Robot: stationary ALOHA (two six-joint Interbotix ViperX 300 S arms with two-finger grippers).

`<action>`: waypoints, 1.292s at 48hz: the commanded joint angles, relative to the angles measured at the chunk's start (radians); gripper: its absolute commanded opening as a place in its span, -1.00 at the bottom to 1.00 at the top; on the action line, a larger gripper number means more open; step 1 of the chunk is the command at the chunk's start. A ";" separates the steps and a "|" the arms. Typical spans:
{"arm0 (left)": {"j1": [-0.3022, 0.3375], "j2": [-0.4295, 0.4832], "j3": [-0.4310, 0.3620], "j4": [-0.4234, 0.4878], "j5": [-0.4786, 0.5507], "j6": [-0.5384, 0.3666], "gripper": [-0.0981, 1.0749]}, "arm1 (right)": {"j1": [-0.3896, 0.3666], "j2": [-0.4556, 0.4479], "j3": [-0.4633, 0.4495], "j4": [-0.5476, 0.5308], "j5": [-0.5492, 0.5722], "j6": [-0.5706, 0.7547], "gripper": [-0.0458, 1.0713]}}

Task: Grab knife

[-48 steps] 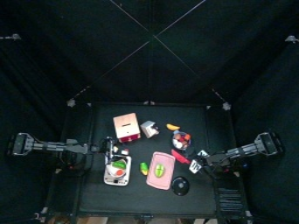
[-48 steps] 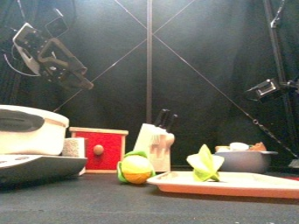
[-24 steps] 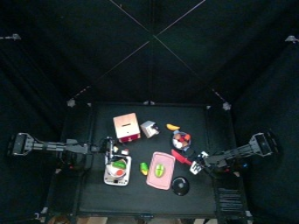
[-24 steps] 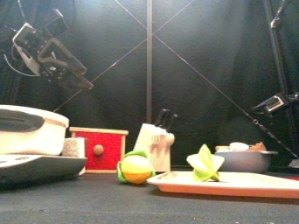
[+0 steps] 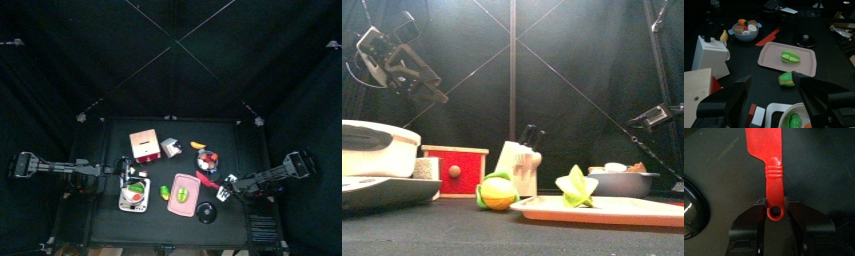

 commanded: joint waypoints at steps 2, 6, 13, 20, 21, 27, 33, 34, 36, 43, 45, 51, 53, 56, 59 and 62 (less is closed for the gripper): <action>-0.002 0.000 -0.012 -0.002 -0.006 -0.002 0.83 | 0.008 -0.006 -0.021 -0.006 0.020 0.000 0.10; -0.002 0.000 -0.012 -0.002 -0.005 -0.002 0.83 | 0.008 -0.023 -0.046 -0.018 0.057 -0.002 0.09; -0.002 0.000 -0.012 -0.002 -0.005 -0.002 0.83 | 0.008 -0.064 -0.098 -0.052 0.146 -0.005 0.09; -0.002 0.000 -0.012 -0.002 -0.005 -0.002 0.83 | 0.008 -0.098 -0.137 -0.094 0.213 0.002 0.09; -0.002 0.000 -0.012 -0.002 -0.005 -0.002 0.83 | 0.006 -0.101 -0.138 -0.098 0.216 0.002 0.09; -0.002 0.000 -0.011 -0.002 -0.005 -0.002 0.83 | 0.002 -0.107 -0.143 -0.115 0.219 0.003 0.09; -0.002 -0.002 -0.008 -0.002 -0.005 -0.002 0.83 | 0.002 -0.110 -0.144 -0.120 0.221 0.002 0.08; -0.002 0.000 -0.008 -0.002 -0.005 -0.002 0.83 | 0.002 -0.110 -0.144 -0.121 0.222 0.002 0.08; -0.002 0.000 -0.008 -0.002 -0.005 -0.002 0.83 | 0.002 -0.115 -0.146 -0.123 0.227 0.003 0.08; -0.002 0.000 -0.008 -0.002 -0.005 -0.002 0.83 | 0.002 -0.135 -0.152 -0.127 0.236 0.002 0.08; -0.002 0.000 -0.008 -0.002 -0.005 -0.002 0.83 | 0.002 -0.143 -0.153 -0.133 0.236 0.003 0.08; -0.002 0.000 -0.008 -0.002 -0.005 -0.002 0.83 | 0.002 -0.167 -0.160 -0.155 0.238 0.003 0.08; -0.002 0.000 -0.008 -0.003 -0.005 -0.002 0.83 | 0.002 -0.176 -0.160 -0.164 0.238 0.005 0.08; -0.002 0.000 -0.008 -0.002 -0.005 -0.002 0.83 | -0.002 -0.189 -0.161 -0.179 0.238 0.005 0.08; -0.002 -0.002 -0.006 -0.002 -0.005 -0.002 0.83 | -0.003 -0.196 -0.163 -0.190 0.236 0.005 0.08; -0.002 0.000 -0.006 -0.002 -0.005 -0.002 0.83 | -0.006 -0.201 -0.161 -0.195 0.236 0.005 0.08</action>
